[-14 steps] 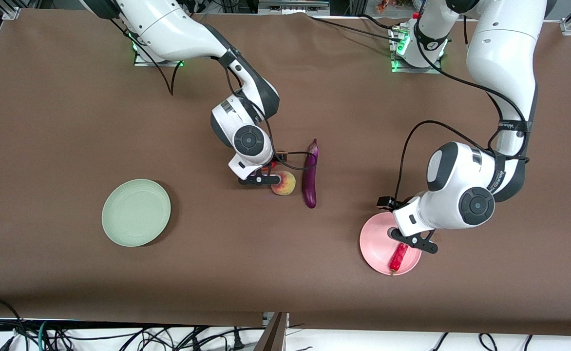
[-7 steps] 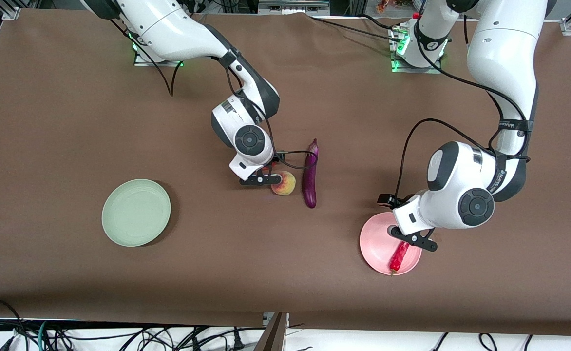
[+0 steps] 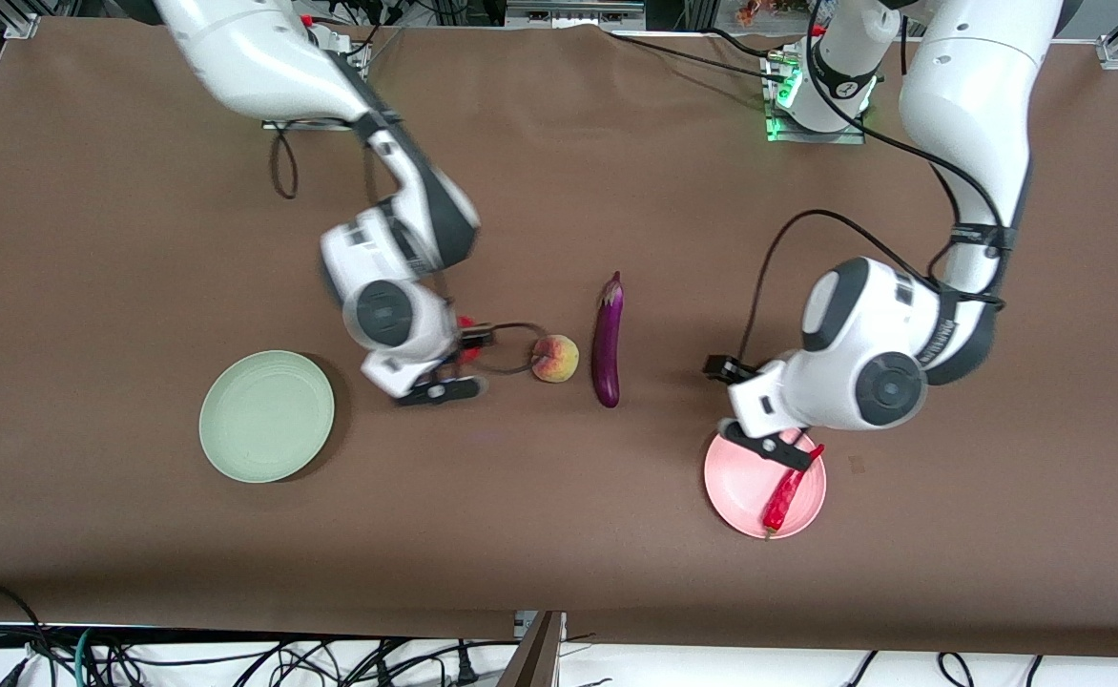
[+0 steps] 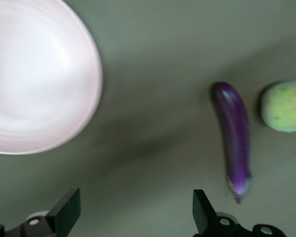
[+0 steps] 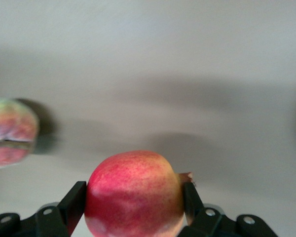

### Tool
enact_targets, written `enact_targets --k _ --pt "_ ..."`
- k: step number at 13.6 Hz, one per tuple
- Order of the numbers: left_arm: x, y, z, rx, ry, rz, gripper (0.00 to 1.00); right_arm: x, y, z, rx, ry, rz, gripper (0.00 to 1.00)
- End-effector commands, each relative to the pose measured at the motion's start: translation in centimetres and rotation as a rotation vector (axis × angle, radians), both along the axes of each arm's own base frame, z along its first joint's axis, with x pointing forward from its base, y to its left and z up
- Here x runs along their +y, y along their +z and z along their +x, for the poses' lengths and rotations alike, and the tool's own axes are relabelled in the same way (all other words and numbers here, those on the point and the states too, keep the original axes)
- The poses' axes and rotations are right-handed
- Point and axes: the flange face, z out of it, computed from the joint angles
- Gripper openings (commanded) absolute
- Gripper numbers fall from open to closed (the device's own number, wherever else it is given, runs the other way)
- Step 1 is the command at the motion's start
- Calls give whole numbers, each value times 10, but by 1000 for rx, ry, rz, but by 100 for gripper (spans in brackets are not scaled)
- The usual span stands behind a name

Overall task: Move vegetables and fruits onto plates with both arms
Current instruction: 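Carry the pomegranate with the right gripper while the left gripper reaches the eggplant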

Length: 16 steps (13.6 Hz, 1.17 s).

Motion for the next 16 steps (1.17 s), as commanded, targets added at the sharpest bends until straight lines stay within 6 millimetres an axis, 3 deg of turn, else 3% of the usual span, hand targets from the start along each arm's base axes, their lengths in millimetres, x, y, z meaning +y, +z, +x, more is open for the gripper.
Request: enact_targets --k 1,4,6,8,11,13,15,16 --pt "-31 -4 -43 52 38 8 100 -103 13 35 -14 68 0 30" --pt "-88 -44 -89 19 46 12 100 -230 4 63 -28 170 11 30" --pt "-104 -69 -107 -51 62 -10 100 -275 -12 74 -73 191 -16 30" --pt "-126 -92 -128 -130 69 -18 100 -300 -27 80 -104 205 -58 30" --pt "-146 -111 -144 -170 67 33 97 -305 -41 82 -118 191 -50 30" --pt "-158 -123 -152 -198 64 42 77 -306 -52 83 -124 191 -50 33" --pt "-158 -129 -153 -195 71 46 45 -310 -59 85 -140 177 -47 97" --pt "-156 -127 -152 -196 73 47 31 -317 -57 86 -149 172 -49 100"
